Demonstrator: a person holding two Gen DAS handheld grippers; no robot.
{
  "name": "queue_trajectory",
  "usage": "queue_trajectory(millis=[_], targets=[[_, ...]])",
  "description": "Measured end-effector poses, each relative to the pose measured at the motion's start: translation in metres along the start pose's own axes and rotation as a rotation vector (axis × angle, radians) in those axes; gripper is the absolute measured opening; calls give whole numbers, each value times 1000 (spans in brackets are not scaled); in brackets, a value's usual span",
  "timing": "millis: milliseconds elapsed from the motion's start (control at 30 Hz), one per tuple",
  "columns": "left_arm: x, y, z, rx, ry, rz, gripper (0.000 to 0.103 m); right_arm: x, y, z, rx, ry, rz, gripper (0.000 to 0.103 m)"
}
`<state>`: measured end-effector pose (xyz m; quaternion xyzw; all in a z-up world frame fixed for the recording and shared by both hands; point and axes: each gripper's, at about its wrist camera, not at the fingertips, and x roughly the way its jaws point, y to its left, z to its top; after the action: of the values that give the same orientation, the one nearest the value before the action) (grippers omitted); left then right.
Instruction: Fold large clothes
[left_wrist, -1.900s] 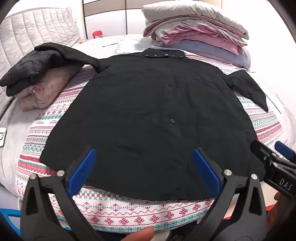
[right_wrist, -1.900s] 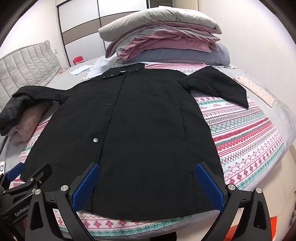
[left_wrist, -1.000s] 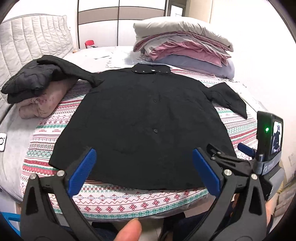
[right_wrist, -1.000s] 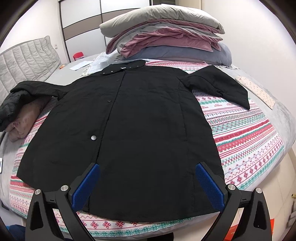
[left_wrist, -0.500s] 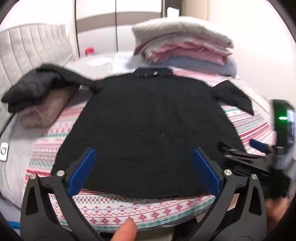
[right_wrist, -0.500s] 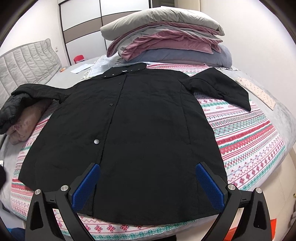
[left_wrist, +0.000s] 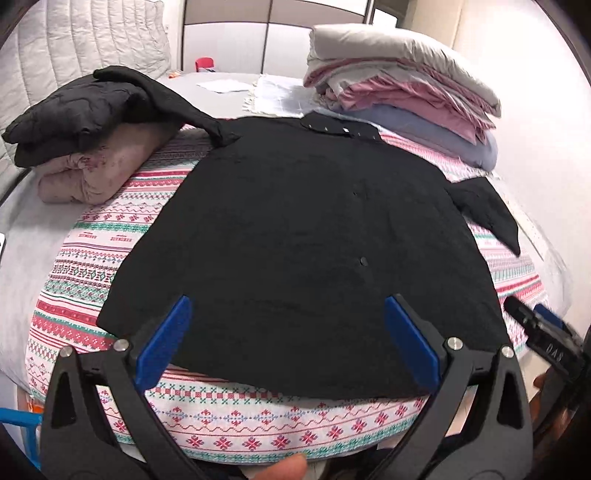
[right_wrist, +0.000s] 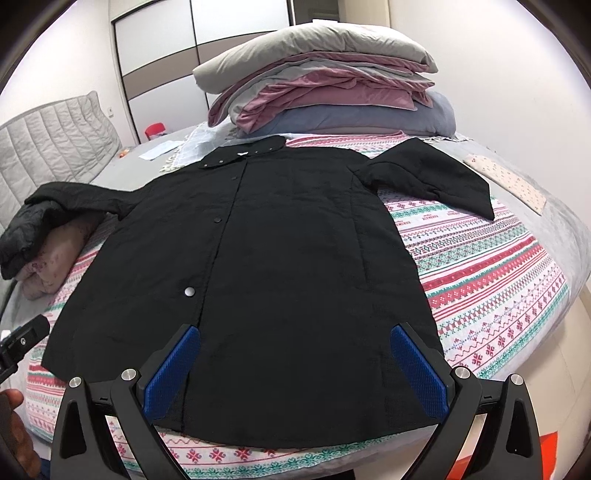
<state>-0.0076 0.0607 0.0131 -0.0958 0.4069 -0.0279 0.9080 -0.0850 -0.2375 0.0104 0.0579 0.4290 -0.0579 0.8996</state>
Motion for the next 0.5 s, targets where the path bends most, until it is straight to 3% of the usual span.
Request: queue_trajectory(millis=[67,267,400,500], targets=[[5,8,2,1,3,12,103,-2,0,0,-8,-14,-11,103],[26,61,7,-128,72,111,102,4,-9,-3,6,-32,-12,103],[10,63,7,-84,-10,123,102,-4,-12,-4,-24,-90,-54,103],[11,65,6,-59,-24,125,102,-8,-11,-4,-42,-113,-75,103]])
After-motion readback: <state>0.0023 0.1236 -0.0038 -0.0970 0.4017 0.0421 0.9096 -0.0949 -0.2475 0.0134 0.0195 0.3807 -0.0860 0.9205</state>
